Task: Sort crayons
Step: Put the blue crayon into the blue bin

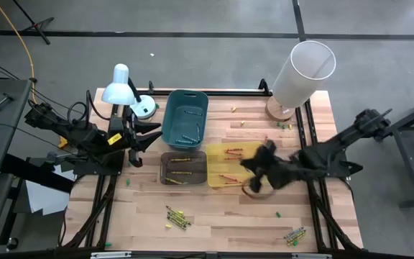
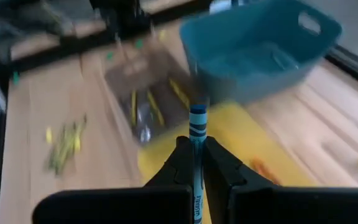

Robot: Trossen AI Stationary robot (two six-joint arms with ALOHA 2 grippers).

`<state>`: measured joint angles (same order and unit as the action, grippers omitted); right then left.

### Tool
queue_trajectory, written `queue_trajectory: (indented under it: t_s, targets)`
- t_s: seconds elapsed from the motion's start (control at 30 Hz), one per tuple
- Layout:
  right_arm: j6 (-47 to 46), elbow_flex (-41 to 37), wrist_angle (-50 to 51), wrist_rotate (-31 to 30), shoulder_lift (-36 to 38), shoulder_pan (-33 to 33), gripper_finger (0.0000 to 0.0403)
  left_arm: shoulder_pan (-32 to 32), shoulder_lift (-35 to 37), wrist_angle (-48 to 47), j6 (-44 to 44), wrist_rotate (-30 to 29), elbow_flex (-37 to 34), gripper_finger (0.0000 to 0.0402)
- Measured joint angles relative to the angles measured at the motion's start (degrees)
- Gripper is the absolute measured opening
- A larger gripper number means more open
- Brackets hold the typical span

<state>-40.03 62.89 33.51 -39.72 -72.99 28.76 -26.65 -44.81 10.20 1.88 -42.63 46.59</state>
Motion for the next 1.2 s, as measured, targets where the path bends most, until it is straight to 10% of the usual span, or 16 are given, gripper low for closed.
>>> queue_trajectory:
  t_s: [0.23,0.7,0.97,1.2]
  targets:
    - [17.9,0.0,-20.3,20.1,-4.7,-13.6,0.0000,2.3,-3.2,0.1,-1.7,5.7,0.0,0.0120]
    - [44.2,0.0,-21.5,55.4,-4.5,-38.9,0.0000,14.3,-13.2,16.0,4.6,12.3,0.0,0.0120]
    - [46.9,0.0,-21.6,62.9,-4.5,-44.6,0.0000,19.4,-13.4,18.6,1.8,12.1,0.0,0.0120]
    - [43.2,0.0,-33.9,54.1,-12.0,-43.6,0.0000,24.5,-10.6,19.5,-2.0,20.3,0.0,0.0120]
